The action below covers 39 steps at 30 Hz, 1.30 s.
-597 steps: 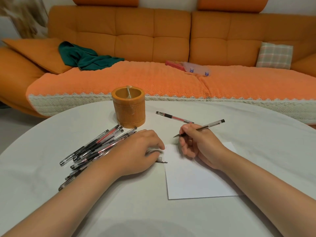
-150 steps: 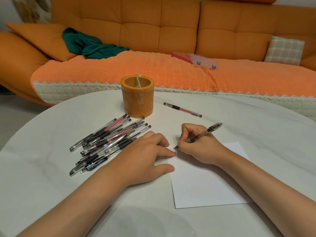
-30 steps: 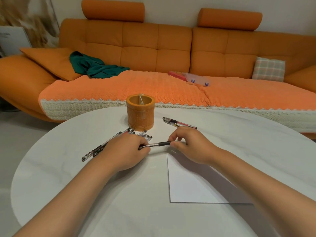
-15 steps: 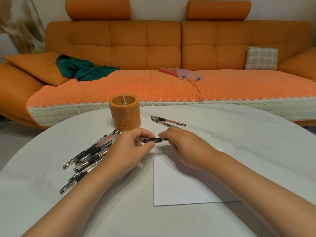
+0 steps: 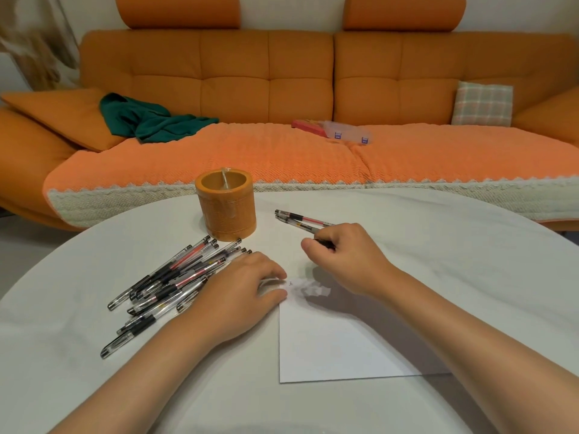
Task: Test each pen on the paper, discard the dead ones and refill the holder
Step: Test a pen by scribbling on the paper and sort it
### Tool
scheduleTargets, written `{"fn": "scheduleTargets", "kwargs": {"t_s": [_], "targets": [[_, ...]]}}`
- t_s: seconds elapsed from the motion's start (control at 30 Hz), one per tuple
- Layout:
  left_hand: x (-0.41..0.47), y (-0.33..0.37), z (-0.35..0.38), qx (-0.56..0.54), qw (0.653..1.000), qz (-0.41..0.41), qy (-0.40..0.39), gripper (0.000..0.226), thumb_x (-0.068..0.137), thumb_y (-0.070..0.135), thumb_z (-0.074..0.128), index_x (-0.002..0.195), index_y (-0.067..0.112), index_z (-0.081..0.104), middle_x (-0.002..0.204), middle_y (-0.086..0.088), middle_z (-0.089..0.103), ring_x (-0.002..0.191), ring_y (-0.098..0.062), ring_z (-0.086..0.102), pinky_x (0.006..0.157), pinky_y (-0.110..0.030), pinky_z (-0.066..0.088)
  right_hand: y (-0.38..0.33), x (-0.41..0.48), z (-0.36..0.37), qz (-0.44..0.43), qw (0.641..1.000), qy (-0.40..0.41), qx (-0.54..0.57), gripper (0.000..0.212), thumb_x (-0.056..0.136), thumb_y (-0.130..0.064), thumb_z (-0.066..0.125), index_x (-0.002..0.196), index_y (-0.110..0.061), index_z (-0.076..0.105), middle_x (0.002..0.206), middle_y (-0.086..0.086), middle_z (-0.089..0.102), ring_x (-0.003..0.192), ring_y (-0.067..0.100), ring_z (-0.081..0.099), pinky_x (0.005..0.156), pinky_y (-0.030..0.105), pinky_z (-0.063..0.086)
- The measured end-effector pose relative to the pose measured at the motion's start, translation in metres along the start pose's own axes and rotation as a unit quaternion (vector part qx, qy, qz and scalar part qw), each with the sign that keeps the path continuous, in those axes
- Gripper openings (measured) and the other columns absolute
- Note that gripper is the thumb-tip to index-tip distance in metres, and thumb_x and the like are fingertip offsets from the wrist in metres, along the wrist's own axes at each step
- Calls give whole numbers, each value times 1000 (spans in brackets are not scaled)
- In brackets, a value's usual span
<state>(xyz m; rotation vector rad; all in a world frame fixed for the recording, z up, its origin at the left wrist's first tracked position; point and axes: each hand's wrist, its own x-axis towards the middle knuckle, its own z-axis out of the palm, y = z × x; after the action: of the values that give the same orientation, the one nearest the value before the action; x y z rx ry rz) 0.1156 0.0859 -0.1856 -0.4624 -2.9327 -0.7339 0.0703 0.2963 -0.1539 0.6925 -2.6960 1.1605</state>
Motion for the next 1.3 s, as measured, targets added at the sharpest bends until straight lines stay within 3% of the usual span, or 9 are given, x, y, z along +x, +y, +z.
{"fn": "scheduleTargets", "kwargs": {"t_s": [0.23, 0.33, 0.43, 0.57, 0.63, 0.8, 1.0, 1.13, 1.3], "targets": [[-2, -1, 0, 33, 998, 27, -38, 39, 83, 62, 62, 116, 42, 62, 117, 27, 50, 116, -1, 42, 99, -34, 42, 0, 7, -1, -7, 973, 26, 228, 53, 82, -58, 56, 64, -10, 42, 63, 3, 30, 58, 14, 28, 57, 31, 22], [-2, -3, 0, 33, 998, 28, -43, 38, 83, 60, 64, 116, 41, 63, 115, 28, 49, 115, 0, 41, 99, -32, 42, -2, 11, -5, 39, 945, 104, 307, 24, 90, -31, 66, 75, -13, 60, 58, -4, 41, 55, 12, 35, 58, 25, 29], [-3, -3, 0, 31, 998, 33, -46, 38, 83, 60, 65, 115, 40, 65, 114, 29, 48, 114, 1, 41, 99, -30, 42, 2, 11, -5, 126, 897, 112, 410, 18, 101, -10, 51, 101, -9, 69, 63, 4, 52, 53, 17, 43, 54, 30, 35], [-4, -1, 0, 33, 998, 42, -46, 37, 84, 58, 66, 115, 38, 65, 115, 27, 49, 113, 1, 42, 97, -29, 42, 1, 10, 1, 203, 827, 79, 518, 31, 106, -19, 41, 109, 2, 63, 76, 13, 61, 65, 23, 60, 61, 32, 54], [-6, -2, 0, 34, 998, 41, -45, 39, 84, 58, 65, 117, 39, 62, 115, 26, 51, 112, 1, 42, 96, -29, 42, 3, 10, 6, 218, 835, 78, 500, 38, 107, -28, 38, 100, -3, 65, 77, 10, 56, 69, 26, 55, 66, 37, 51], [-10, -5, 1, 7, 999, 33, -26, 40, 80, 56, 69, 114, 41, 55, 109, 27, 54, 108, 5, 43, 95, -24, 42, 8, 4, 16, 234, 882, 37, 407, 44, 105, -45, 34, 91, -11, 58, 58, 7, 31, 47, 20, 31, 49, 30, 22], [-15, -11, 5, -21, 999, 33, 2, 32, 77, 56, 71, 100, 37, 59, 100, 24, 58, 103, 3, 47, 91, -26, 45, 14, -11, 24, 183, 891, 32, 415, 35, 105, -30, 45, 94, -1, 61, 69, 20, 66, 39, 27, 46, 38, 27, 36], [-19, -12, 5, 7, 998, 60, -10, 42, 76, 71, 53, 106, 44, 63, 103, 25, 56, 105, 3, 44, 91, -30, 45, 16, -13, 24, 185, 922, 25, 338, 15, 87, -4, 70, 82, -7, 56, 57, 14, 56, 41, 25, 44, 43, 28, 33], [-23, -16, 3, 3, 996, 80, -34, 40, 84, 65, 57, 120, 51, 64, 114, 28, 50, 114, 5, 40, 98, -28, 40, 11, -11, 23, 180, 936, -33, 301, 11, 91, -5, 61, 84, -6, 53, 61, 18, 61, 45, 28, 51, 41, 26, 31]]}}
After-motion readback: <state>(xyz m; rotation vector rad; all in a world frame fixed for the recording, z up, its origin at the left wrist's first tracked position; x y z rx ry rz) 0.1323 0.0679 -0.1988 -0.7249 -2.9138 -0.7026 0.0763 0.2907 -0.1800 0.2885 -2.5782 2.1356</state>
